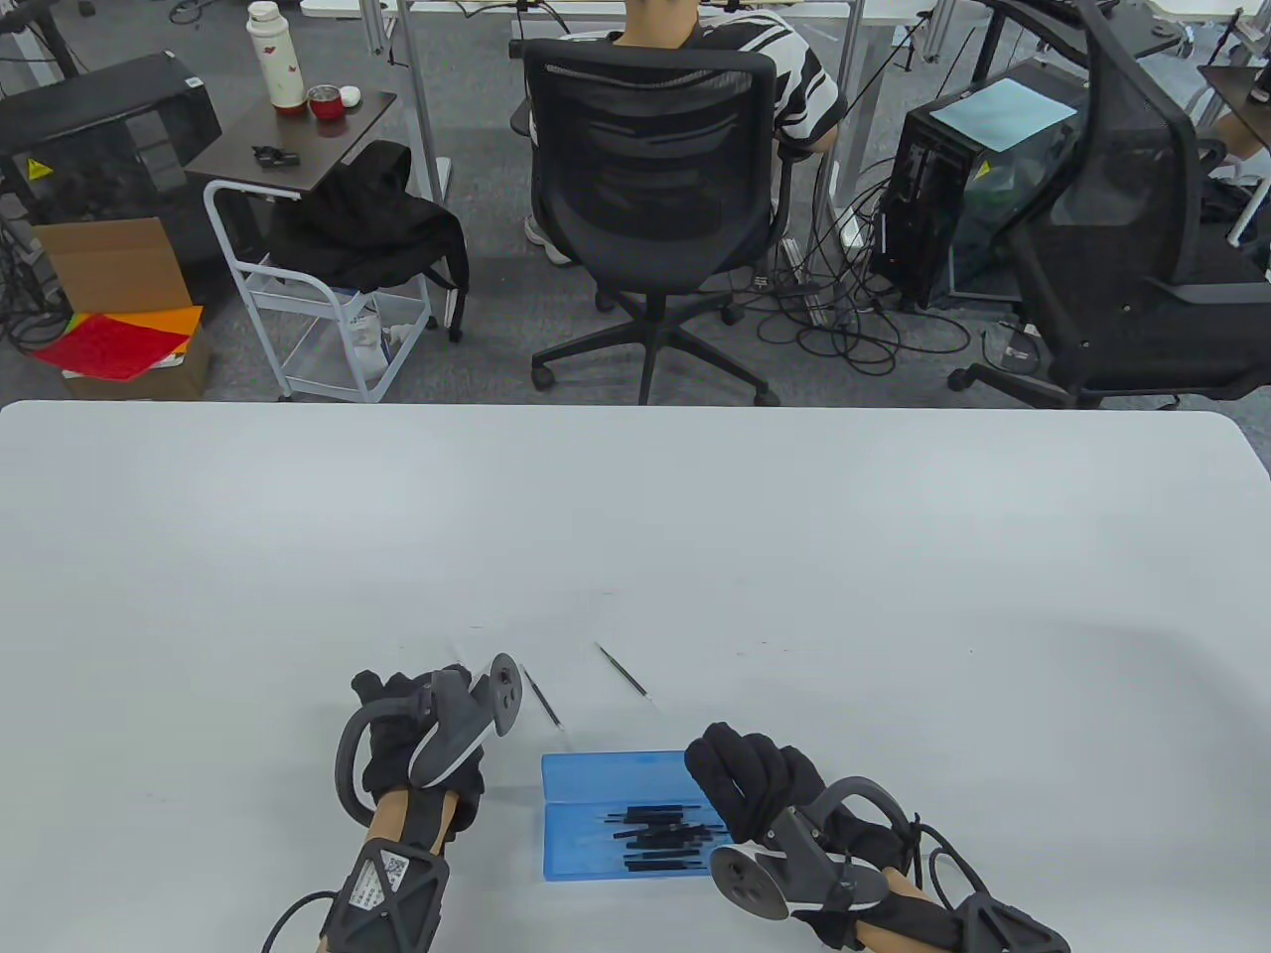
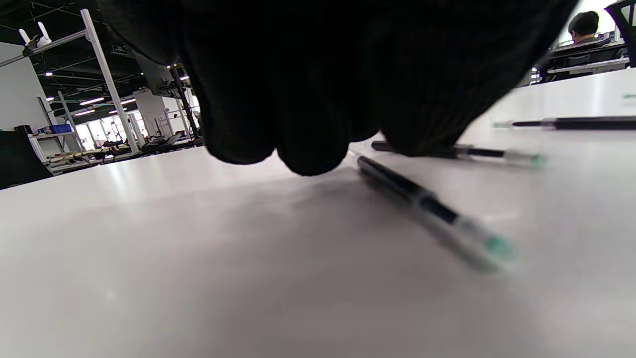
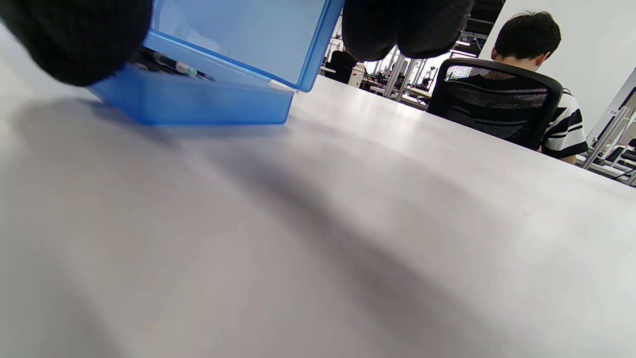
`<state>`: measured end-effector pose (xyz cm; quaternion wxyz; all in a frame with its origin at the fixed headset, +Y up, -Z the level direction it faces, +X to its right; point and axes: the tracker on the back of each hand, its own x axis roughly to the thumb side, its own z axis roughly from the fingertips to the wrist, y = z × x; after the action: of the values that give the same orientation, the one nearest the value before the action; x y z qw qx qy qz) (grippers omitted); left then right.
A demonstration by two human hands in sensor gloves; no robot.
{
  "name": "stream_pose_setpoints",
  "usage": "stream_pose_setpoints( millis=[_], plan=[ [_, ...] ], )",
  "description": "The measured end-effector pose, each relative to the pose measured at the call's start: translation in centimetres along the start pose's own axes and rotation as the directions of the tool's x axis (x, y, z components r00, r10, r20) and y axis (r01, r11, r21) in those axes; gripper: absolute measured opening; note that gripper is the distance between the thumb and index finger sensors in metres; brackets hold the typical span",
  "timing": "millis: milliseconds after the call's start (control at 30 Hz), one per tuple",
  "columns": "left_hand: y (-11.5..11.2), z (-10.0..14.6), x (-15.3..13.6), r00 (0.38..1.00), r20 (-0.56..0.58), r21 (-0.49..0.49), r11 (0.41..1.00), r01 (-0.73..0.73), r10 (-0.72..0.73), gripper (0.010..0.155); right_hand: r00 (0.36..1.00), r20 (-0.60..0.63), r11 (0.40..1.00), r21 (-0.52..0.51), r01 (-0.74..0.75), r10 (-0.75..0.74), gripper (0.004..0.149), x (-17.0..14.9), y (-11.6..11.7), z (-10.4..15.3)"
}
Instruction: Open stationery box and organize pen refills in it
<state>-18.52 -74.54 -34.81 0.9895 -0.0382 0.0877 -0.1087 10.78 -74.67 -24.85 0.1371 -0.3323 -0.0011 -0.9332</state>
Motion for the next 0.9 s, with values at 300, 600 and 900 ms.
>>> stream_pose_setpoints(
  millis=[300,600,900],
  plan=[
    [-0.21,-0.22,-0.05,1.000,-0.023,0.002,1.000,-0.016,0.016,0.050,1.000,0.001,1.000,0.000,0.001,-0.001,0.118,-0.01,0.01,0.01],
    [-0.29,-0.74,-0.56,0.991,-0.108,-0.006,0.996,-0.085,0.084,0.050,1.000,0.000,1.000,0.000,-0.001,0.001,0.118,-0.01,0.00,0.01],
    [-0.27,-0.91,-0.90,0.982,-0.162,-0.012,0.995,-0.103,0.100,0.054,1.000,0.000,1.000,0.000,-0.002,0.002,0.118,0.00,0.00,0.01]
  ],
)
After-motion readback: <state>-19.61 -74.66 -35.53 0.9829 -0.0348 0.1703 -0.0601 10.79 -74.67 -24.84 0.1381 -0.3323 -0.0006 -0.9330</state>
